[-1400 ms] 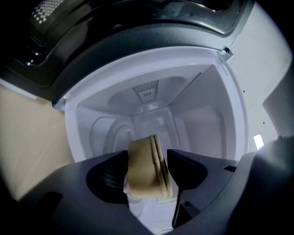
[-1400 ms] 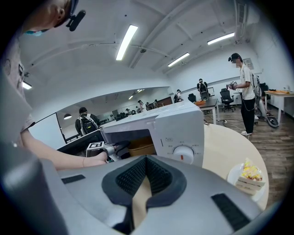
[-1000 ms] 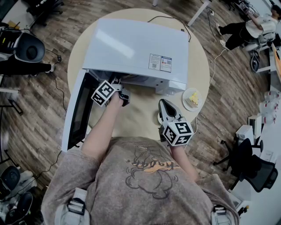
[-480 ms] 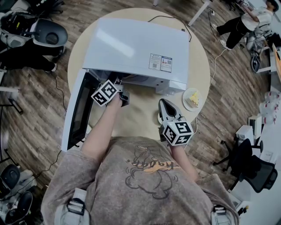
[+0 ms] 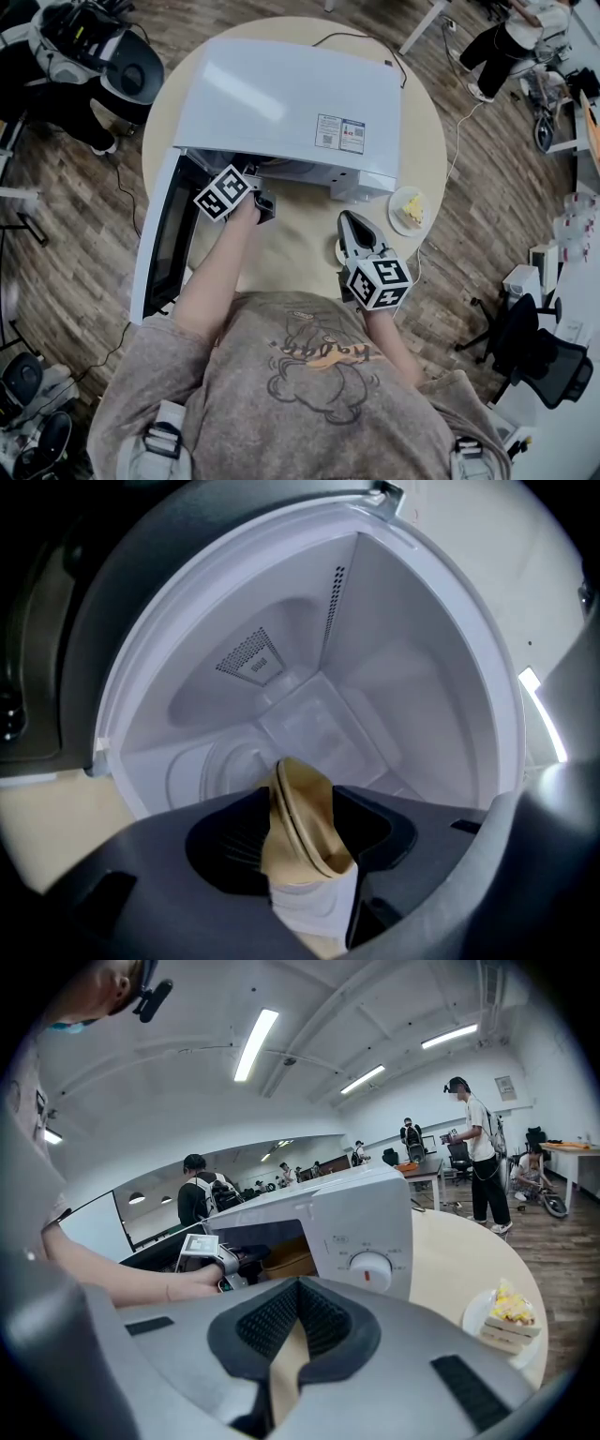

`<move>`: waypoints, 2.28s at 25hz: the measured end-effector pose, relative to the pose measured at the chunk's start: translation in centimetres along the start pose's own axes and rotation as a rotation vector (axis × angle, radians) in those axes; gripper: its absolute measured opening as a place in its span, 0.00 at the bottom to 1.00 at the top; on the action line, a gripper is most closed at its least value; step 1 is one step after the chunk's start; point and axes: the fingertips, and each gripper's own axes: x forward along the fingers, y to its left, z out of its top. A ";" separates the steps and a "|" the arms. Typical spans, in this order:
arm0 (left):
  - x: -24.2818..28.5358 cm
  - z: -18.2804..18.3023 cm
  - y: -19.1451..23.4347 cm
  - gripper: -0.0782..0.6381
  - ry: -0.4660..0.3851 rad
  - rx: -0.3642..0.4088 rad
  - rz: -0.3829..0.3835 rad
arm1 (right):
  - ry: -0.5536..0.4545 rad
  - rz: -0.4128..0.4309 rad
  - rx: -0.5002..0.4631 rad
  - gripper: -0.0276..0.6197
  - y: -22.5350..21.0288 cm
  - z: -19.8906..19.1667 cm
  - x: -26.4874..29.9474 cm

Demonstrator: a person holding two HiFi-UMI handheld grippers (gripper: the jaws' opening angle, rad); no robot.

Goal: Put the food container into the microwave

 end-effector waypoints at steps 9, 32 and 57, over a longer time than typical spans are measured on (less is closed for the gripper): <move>-1.4 0.4 0.1 0.41 -0.001 -0.005 0.003 | -0.002 0.002 -0.004 0.04 -0.1 0.0 -0.1; -10.7 1.6 -3.7 0.41 0.006 0.029 -0.046 | -0.063 0.059 -0.036 0.04 1.4 0.8 -1.8; -19.1 0.7 -11.8 0.42 0.132 0.479 -0.196 | -0.097 0.108 -0.107 0.04 2.4 3.5 -2.3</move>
